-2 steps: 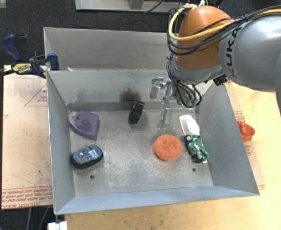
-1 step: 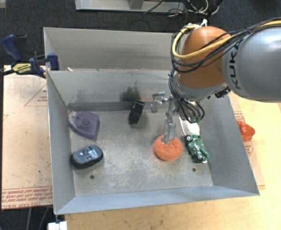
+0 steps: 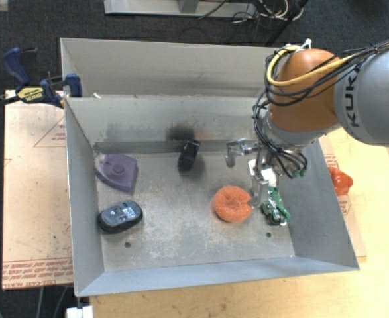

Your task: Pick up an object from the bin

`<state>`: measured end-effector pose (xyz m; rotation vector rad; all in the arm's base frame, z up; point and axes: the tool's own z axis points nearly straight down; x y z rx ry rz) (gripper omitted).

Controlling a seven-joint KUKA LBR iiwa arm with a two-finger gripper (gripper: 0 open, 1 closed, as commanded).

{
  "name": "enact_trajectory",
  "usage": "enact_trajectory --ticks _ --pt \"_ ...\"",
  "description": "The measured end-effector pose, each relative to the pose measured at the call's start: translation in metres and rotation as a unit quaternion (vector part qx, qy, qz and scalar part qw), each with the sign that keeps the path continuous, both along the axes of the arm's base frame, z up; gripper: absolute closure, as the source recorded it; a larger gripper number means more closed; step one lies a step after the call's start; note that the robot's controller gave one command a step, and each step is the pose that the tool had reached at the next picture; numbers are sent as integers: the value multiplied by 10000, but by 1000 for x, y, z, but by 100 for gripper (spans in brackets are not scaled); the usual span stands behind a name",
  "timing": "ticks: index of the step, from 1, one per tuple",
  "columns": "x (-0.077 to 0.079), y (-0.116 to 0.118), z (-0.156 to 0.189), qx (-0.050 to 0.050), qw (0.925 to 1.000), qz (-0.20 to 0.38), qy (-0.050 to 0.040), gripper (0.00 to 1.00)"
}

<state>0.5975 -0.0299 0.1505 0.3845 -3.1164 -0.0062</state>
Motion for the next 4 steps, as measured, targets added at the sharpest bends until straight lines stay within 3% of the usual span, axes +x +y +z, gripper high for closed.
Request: enact_trajectory --ticks 1,2,3,4 --pt "-19 -17 -34 -40 9995 320 -74 0" --pt "-28 5 -65 10 9941 1084 3 0" --pt "-7 3 -81 -39 9828 1846 -85 100" --pt "-7 3 -81 -39 9828 1845 -85 100"
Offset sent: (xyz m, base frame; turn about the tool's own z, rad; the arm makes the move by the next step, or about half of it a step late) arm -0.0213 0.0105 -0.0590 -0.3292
